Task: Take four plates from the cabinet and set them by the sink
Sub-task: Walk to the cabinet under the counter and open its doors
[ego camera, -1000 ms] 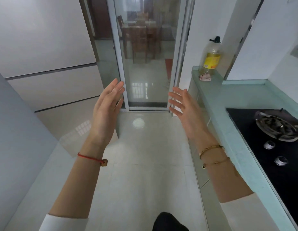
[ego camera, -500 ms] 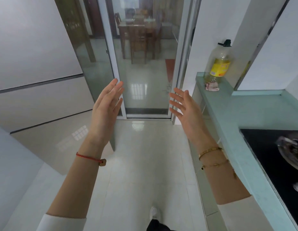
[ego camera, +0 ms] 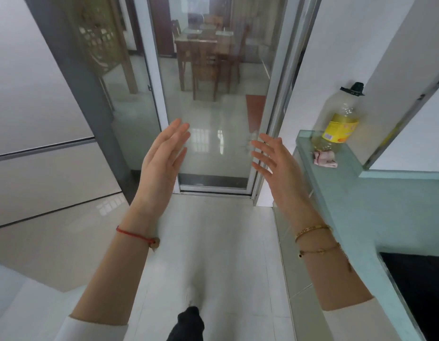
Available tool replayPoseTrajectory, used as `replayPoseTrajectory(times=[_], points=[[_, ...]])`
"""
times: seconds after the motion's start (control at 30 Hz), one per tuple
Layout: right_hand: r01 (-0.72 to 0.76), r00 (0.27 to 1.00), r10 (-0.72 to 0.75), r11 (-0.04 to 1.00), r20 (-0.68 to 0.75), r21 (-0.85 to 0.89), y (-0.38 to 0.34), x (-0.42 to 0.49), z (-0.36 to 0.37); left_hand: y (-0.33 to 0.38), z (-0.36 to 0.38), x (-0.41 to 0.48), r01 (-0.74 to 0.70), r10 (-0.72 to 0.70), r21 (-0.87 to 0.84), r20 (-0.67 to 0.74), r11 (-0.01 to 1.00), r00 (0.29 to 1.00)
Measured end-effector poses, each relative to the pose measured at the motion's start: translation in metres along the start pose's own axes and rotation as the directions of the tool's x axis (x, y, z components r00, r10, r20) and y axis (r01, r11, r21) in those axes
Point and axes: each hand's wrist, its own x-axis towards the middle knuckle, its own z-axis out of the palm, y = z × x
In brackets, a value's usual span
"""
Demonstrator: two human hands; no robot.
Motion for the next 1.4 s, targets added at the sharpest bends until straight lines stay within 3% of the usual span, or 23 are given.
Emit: replayPoseTrajectory(times=[0.2, 0.37, 0.67, 0.83, 1.2, 1.4], points=[[0.007, 0.998, -0.006, 1.000, -0.064, 0.023, 0.013, 0.092, 0.002, -0.034, -0.005, 0.110, 0.041, -0.040, -0.035, 0.040, 0.999, 0.998], [0.052, 0.982, -0.037, 0.996, -0.186, 0.079, 0.020, 0.175, 0.001, -0.056, -0.002, 0.216, 0.089, -0.078, -0.062, 0.170, 0.994, 0.982], [0.130, 0.877, -0.092, 0.990, -0.471, 0.048, 0.024, 0.270, -0.032, -0.102, 0.043, 0.360, 0.238, -0.194, -0.061, 0.408, 0.969, 0.892], [0.134, 0.783, -0.101, 0.991, -0.614, 0.008, 0.026, 0.302, -0.067, -0.137, 0.086, 0.413, 0.340, -0.277, -0.021, 0.536, 0.940, 0.798], [0.171, 0.600, -0.112, 0.985, -0.792, -0.010, 0.028, 0.351, -0.133, -0.201, 0.181, 0.490, 0.385, -0.307, 0.066, 0.734, 0.920, 0.606], [0.166, 0.450, -0.111, 0.985, -0.886, -0.039, 0.028, 0.358, -0.146, -0.225, 0.215, 0.516, 0.472, -0.340, 0.100, 0.821, 0.876, 0.458]])
